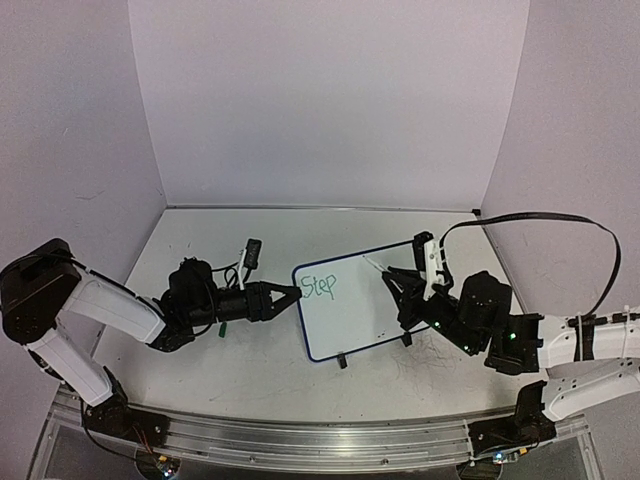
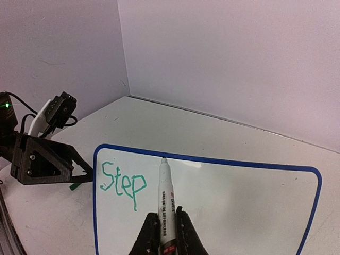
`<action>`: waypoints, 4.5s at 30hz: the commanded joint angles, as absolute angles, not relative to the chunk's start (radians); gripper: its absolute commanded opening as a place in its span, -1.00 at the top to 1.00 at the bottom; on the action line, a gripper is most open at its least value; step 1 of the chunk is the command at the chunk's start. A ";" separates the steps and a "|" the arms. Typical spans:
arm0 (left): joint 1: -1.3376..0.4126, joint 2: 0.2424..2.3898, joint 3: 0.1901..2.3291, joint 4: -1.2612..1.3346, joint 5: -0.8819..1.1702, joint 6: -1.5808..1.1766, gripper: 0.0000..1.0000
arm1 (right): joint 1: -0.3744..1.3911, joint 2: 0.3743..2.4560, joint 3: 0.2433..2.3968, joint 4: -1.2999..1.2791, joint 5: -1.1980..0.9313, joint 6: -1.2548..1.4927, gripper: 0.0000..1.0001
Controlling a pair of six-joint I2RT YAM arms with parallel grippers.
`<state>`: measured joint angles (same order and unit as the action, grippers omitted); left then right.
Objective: Write a sentence on the whiteboard
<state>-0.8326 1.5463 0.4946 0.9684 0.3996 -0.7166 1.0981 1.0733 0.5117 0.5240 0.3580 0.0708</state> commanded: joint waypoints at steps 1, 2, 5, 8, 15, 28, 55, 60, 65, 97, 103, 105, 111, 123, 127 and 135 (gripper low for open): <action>-0.833 1.574 0.513 0.984 0.352 -0.729 -0.17 | 1.098 1.062 0.514 0.560 0.328 0.067 1.00; -0.833 1.582 0.517 0.983 0.351 -0.728 -0.17 | 1.097 1.063 0.512 0.561 0.324 0.069 1.00; -0.833 1.605 0.535 0.984 0.353 -0.719 -0.14 | 1.097 1.077 0.521 0.550 0.313 0.069 1.00; -0.831 1.628 0.550 0.984 0.354 -0.702 -0.08 | 1.097 1.094 0.528 0.537 0.305 0.068 1.00; -0.831 1.666 0.568 0.984 0.359 -0.675 0.05 | 1.097 1.098 0.518 0.518 0.255 0.064 1.00; -0.831 1.694 0.592 0.984 0.399 -0.628 0.38 | 1.100 1.145 0.519 0.481 0.200 0.081 1.00; -0.831 1.687 0.595 0.908 0.417 -0.498 0.96 | 1.111 1.258 0.632 0.437 0.387 0.101 1.00; -0.831 1.678 0.590 0.899 0.408 -0.476 1.00 | 1.111 1.279 0.652 0.438 0.417 0.103 1.00; -0.831 1.677 0.592 0.892 0.414 -0.468 1.00 | 1.111 1.306 0.668 0.447 0.421 0.099 1.00; -0.831 1.682 0.596 0.888 0.420 -0.476 1.00 | 1.111 1.331 0.664 0.507 0.423 0.071 1.00; -0.831 1.679 0.596 0.887 0.423 -0.479 1.00 | 1.112 1.335 0.666 0.507 0.431 0.073 1.00; -0.831 1.679 0.595 0.886 0.422 -0.480 1.00 | 1.111 1.338 0.666 0.508 0.438 0.074 1.00; -0.831 1.682 0.596 0.885 0.423 -0.482 1.00 | 1.111 1.345 0.670 0.510 0.441 0.077 1.00; -0.832 1.685 0.600 0.886 0.428 -0.483 1.00 | 1.111 1.359 0.677 0.521 0.431 0.072 1.00; -0.831 1.683 0.601 0.886 0.430 -0.484 1.00 | 1.111 1.370 0.682 0.522 0.437 0.072 1.00; -0.831 1.680 0.598 0.885 0.431 -0.487 1.00 | 1.111 1.384 0.684 0.519 0.461 0.082 1.00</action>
